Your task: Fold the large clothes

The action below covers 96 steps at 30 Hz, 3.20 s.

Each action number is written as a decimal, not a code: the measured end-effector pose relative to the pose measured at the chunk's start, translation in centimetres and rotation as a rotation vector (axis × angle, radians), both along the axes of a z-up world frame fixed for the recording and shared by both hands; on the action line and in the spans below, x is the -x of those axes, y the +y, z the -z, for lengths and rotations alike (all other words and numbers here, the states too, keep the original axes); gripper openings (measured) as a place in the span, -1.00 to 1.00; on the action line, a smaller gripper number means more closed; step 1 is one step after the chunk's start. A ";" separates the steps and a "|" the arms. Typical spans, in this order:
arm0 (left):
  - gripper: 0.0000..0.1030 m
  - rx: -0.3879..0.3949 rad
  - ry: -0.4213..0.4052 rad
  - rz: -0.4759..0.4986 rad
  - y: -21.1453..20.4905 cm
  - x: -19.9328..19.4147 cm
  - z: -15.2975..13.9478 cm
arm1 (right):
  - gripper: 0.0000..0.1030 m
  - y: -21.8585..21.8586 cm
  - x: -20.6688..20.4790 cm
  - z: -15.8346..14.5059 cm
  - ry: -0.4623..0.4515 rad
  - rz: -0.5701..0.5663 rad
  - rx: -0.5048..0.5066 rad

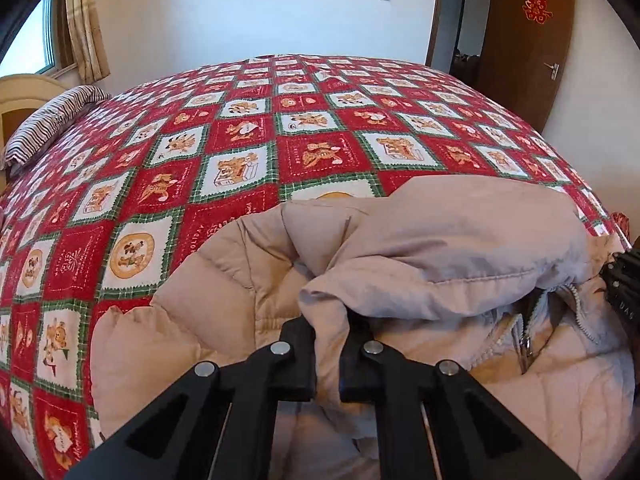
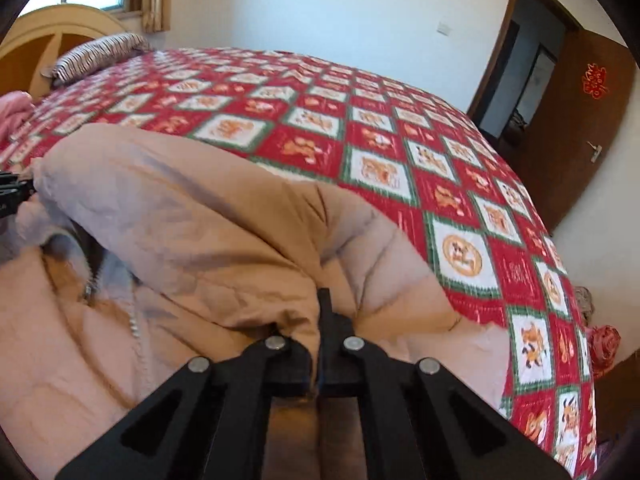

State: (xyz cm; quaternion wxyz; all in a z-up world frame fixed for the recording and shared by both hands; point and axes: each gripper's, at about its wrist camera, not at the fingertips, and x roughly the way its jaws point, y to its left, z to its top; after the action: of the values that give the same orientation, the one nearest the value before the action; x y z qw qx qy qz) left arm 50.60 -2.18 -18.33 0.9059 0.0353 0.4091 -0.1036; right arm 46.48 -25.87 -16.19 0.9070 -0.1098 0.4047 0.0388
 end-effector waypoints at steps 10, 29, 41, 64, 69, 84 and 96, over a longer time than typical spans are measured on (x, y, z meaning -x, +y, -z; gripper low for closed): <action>0.36 0.100 -0.133 -0.081 3.5 4.8 -5.4 | -0.96 -0.7 0.0 -0.1 0.013 0.016 0.023; 0.52 -0.115 0.005 -0.205 0.8 -1.8 0.3 | -0.05 -2.7 1.7 -2.0 -0.014 0.066 -0.018; 0.52 -0.010 -0.143 -0.141 -0.2 0.3 -7.2 | -0.05 -2.2 3.0 -4.6 -0.017 0.184 -0.144; 0.70 -0.005 -0.022 -0.166 -4.6 -4.1 1.2 | -0.02 3.2 -4.3 0.7 0.039 0.153 -0.313; 0.84 -0.031 0.023 -0.166 -5.0 -4.6 2.6 | -0.02 3.6 -4.6 1.4 0.044 0.158 -0.288; 0.98 -0.110 0.046 -0.191 -5.8 -5.0 3.6 | -0.02 4.7 -5.3 2.8 0.081 0.165 -0.203; 0.98 -0.091 0.038 -0.206 -5.5 -4.9 1.6 | -0.02 4.7 -5.5 2.4 0.093 0.150 -0.186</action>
State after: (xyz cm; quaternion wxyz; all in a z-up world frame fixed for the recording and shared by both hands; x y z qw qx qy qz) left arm 55.46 -7.73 -19.93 0.9012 0.0322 0.4321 0.0081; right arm 51.97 -21.21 -18.63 0.8939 0.0075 0.4480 0.0133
